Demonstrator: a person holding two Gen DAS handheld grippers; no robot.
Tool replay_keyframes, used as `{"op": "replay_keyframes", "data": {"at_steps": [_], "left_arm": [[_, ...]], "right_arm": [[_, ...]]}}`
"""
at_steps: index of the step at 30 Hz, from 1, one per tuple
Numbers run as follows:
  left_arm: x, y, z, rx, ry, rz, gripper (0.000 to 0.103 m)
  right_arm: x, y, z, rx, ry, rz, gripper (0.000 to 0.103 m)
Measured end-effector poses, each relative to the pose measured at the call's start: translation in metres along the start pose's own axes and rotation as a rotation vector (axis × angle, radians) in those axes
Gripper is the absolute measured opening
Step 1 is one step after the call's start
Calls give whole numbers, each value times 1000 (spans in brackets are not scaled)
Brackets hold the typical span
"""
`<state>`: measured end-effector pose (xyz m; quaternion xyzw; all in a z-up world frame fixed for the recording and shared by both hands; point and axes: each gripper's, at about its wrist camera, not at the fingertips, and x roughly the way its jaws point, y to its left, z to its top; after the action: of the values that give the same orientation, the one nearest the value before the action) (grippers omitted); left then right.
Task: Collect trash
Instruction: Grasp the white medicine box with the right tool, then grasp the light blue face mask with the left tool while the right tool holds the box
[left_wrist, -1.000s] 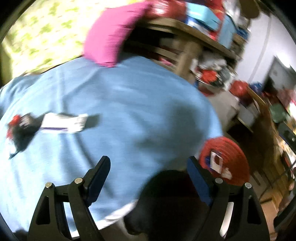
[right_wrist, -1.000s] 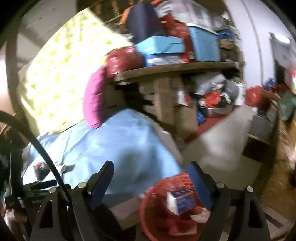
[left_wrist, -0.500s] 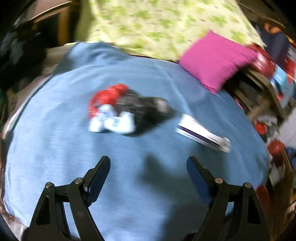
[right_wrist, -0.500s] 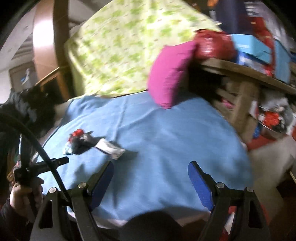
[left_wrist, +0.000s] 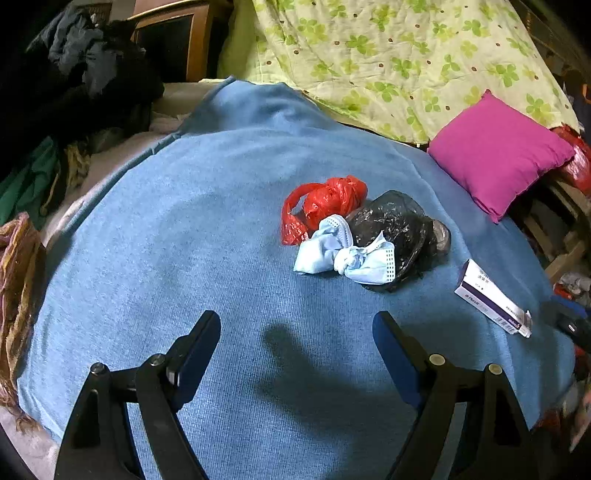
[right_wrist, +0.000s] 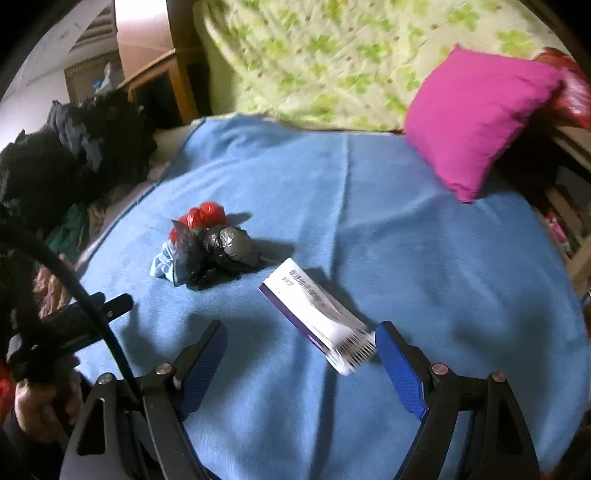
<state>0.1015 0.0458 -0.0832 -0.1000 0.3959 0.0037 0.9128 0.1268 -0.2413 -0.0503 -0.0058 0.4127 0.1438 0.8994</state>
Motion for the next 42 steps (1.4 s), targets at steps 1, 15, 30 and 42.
{"op": "replay_keyframes", "data": {"at_steps": [1, 15, 30, 42], "left_arm": [[0, -1, 0, 4, 0, -1, 85], [5, -7, -4, 20, 12, 8, 84], [14, 0, 16, -32, 23, 5, 85], [70, 2, 52, -121, 118, -40, 84]], "right_arm": [[7, 2, 4, -3, 9, 3, 85], [83, -9, 5, -13, 138, 14, 43], [46, -33, -24, 162, 20, 150, 40], [40, -34, -34, 202, -16, 201, 40]]}}
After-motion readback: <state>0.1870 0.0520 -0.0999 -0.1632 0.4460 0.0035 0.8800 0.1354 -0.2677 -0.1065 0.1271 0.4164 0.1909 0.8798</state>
